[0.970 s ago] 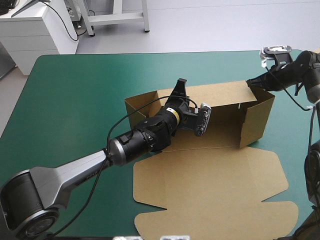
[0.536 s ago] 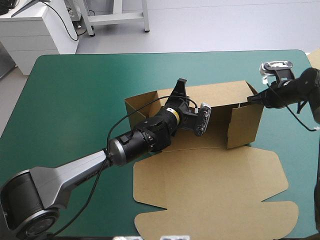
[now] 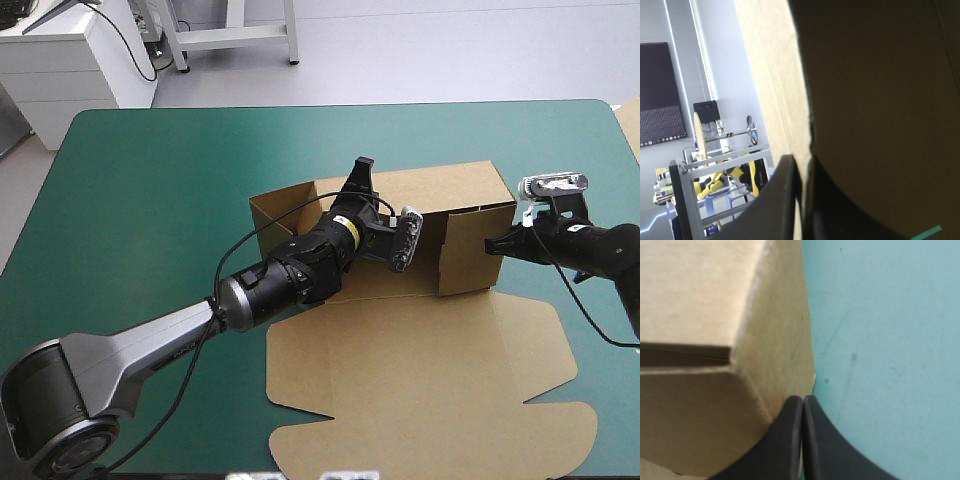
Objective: Fold the box
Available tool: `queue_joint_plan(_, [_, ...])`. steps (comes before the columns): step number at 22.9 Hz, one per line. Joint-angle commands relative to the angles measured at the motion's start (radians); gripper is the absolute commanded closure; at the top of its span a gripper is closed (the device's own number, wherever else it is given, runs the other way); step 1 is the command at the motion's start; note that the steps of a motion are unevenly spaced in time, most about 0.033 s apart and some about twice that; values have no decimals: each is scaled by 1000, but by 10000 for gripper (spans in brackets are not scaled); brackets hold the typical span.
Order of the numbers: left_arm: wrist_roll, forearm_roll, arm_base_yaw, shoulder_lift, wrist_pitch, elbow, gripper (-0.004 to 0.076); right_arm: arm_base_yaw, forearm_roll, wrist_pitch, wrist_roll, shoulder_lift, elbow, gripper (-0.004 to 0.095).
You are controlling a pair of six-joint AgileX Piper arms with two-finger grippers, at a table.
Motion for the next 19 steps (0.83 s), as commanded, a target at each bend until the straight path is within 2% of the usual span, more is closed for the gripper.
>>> queue_joint_plan(1, [-4, -52, -18, -13, 28, -3, 731, -5, 84, -35, -77, -36, -22, 929])
queue_joint_plan(8, [-4, -52, -18, -13, 28, -3, 731, -5, 62, 2, -116, -65, -24, 927])
queue_joint_plan(12, [-4, -20, -18, -13, 29, -3, 731, -5, -50, 23, -118, -75, -24, 908])
queue_joint_plan(14, [-4, -18, -18, -13, 27, -3, 731, -5, -70, 49, -118, -75, -24, 835])
queue_joint_plan(16, [-4, -18, -18, -13, 25, -3, 731, -5, -71, 56, -167, -77, -24, 671])
queue_joint_plan(19, [-8, -18, -18, -13, 27, -3, 731, -5, -71, 56, -169, -77, -24, 574])
